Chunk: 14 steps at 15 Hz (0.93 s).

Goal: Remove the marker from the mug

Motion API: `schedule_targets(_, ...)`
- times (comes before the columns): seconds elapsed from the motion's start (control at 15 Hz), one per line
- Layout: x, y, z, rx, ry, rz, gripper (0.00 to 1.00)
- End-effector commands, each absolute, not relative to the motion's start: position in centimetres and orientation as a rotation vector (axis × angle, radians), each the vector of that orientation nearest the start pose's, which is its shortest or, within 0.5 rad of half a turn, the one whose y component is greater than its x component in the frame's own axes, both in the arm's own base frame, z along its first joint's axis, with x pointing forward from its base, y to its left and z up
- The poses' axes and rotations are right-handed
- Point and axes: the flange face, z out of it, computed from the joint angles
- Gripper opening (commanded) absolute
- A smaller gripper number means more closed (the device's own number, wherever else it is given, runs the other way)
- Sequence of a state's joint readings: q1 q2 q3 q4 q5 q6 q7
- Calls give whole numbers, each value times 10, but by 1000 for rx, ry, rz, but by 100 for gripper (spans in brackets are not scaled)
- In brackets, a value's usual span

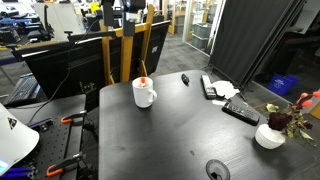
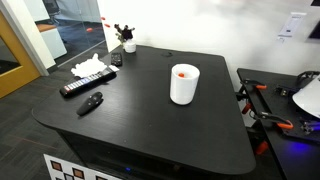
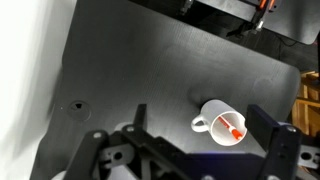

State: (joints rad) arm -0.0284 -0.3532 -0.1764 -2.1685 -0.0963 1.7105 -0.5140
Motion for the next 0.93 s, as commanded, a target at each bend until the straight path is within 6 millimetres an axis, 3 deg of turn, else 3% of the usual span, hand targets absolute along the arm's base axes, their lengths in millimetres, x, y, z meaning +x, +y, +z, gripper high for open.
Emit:
schedule_targets(0.0,436,-87,513,-3009,-780,60,100)
schedule_targets(0.6,470,-44,461,-2776,-1392,-214,100)
schedule_targets(0.87,484,-24,432,-2641,-1565,-334,100)
